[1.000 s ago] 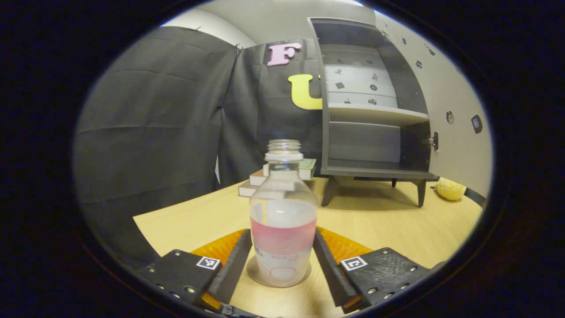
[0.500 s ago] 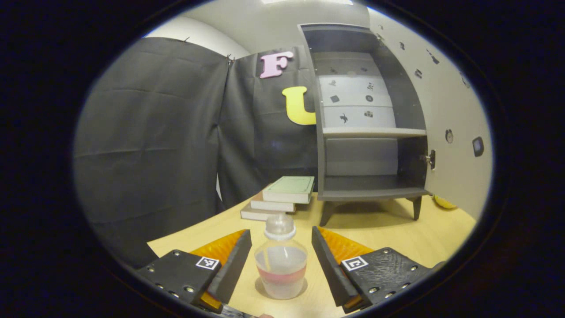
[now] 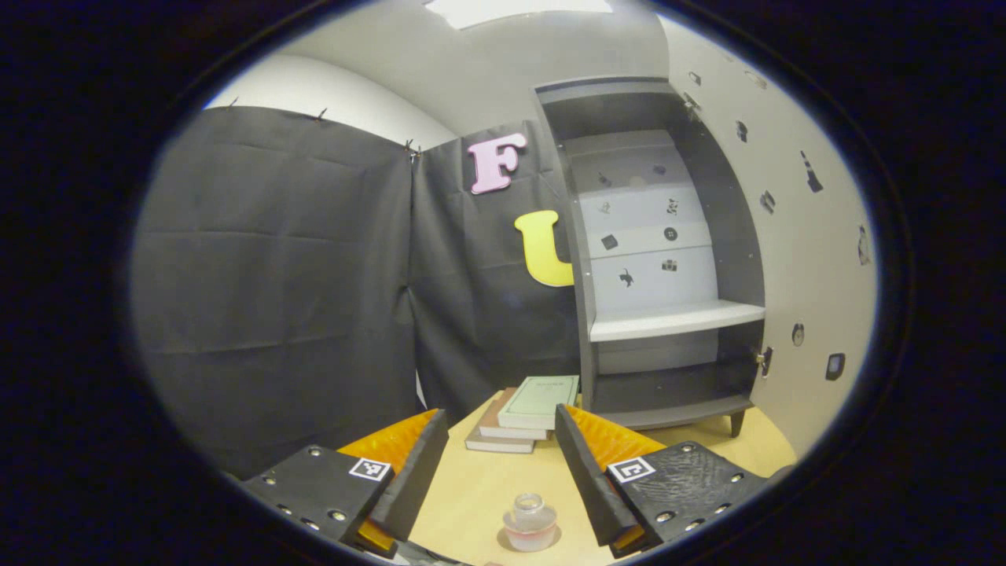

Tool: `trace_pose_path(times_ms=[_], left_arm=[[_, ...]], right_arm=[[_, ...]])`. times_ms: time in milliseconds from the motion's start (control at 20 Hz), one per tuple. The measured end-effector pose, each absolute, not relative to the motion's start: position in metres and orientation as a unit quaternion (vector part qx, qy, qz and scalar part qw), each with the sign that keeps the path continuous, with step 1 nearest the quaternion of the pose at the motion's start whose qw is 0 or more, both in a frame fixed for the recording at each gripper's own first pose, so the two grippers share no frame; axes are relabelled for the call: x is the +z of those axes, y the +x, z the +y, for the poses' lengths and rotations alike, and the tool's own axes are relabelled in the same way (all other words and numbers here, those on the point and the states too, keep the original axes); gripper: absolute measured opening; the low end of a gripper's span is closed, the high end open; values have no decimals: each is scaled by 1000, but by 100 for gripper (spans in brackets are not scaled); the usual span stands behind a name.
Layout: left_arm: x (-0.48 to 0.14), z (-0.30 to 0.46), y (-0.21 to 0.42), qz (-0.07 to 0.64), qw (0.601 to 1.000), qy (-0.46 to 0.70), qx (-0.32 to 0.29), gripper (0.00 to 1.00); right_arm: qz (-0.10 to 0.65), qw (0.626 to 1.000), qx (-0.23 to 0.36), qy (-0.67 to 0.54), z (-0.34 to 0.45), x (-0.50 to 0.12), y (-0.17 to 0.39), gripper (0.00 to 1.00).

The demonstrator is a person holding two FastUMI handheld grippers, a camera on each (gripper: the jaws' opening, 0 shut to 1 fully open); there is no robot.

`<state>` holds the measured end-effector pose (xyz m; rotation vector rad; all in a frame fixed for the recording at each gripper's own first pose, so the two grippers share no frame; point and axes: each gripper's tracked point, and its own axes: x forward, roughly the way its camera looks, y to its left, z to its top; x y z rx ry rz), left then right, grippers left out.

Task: Open the cabinet door with the right hand, grasp the bottle in the cabinet with the left hand and place it on the coaster, then close the cabinet door with the right hand.

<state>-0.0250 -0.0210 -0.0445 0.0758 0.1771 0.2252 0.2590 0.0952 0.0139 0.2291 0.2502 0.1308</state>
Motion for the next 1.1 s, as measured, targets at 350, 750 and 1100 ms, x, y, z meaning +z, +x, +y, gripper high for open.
trace_pose_path(times_ms=[350,750,1100], left_arm=[[6,-23,-13,76,995,42,49,84],[-4,0,9,77,996,34,-2,82],[-8,9,25,61,997,21,-46,82]], right_arm=[[127,983,77,110,133,42,252,96],[128,989,32,62,158,45,241,81],[128,987,75,61,233,51,230,89]])
